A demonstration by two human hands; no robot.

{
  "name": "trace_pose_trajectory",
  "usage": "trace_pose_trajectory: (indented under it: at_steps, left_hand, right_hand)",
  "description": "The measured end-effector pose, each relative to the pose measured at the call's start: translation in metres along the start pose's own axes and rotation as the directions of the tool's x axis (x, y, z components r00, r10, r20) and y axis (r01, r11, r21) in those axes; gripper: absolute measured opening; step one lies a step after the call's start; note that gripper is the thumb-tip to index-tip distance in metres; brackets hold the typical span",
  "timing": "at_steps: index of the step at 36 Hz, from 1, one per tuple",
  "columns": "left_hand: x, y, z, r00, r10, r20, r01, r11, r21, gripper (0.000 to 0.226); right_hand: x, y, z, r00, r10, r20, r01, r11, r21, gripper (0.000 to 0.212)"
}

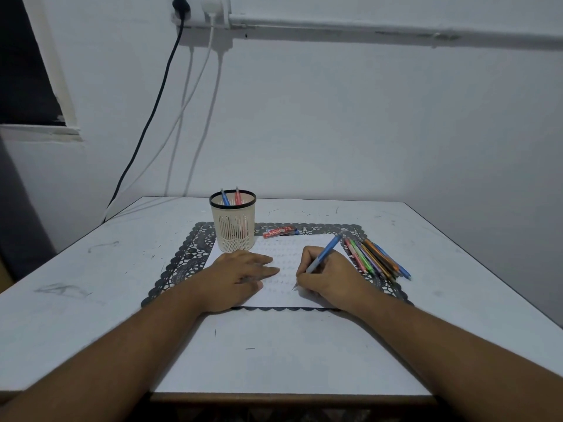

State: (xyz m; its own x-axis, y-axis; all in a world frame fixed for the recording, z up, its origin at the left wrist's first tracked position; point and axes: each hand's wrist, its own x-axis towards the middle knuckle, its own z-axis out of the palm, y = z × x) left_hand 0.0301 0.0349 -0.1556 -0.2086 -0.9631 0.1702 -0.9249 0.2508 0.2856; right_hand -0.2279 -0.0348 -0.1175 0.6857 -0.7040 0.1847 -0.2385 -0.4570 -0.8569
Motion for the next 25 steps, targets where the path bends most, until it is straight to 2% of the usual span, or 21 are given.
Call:
trace_pose_trajectory:
  at_steps: [18, 25]
  left_hand:
    - [-0.0008, 0.0012, -0.0006, 1.0, -0.017, 0.012, 0.017, 1.0, -0.007, 0.049]
    - [-0.0019, 0.0031, -0.0014, 1.0, -0.021, 0.002, 0.021, 1.0, -0.016, 0.051]
  right_hand:
    - [-0.0022, -0.0018, -0.0022, 0.999, 0.023, 0.033, -0.022, 0.999, -0.024, 0.025]
    - [-0.0022, -0.0016, -0.002, 1.0, 0.02, 0.0, -0.02, 1.0, -0.021, 0.019]
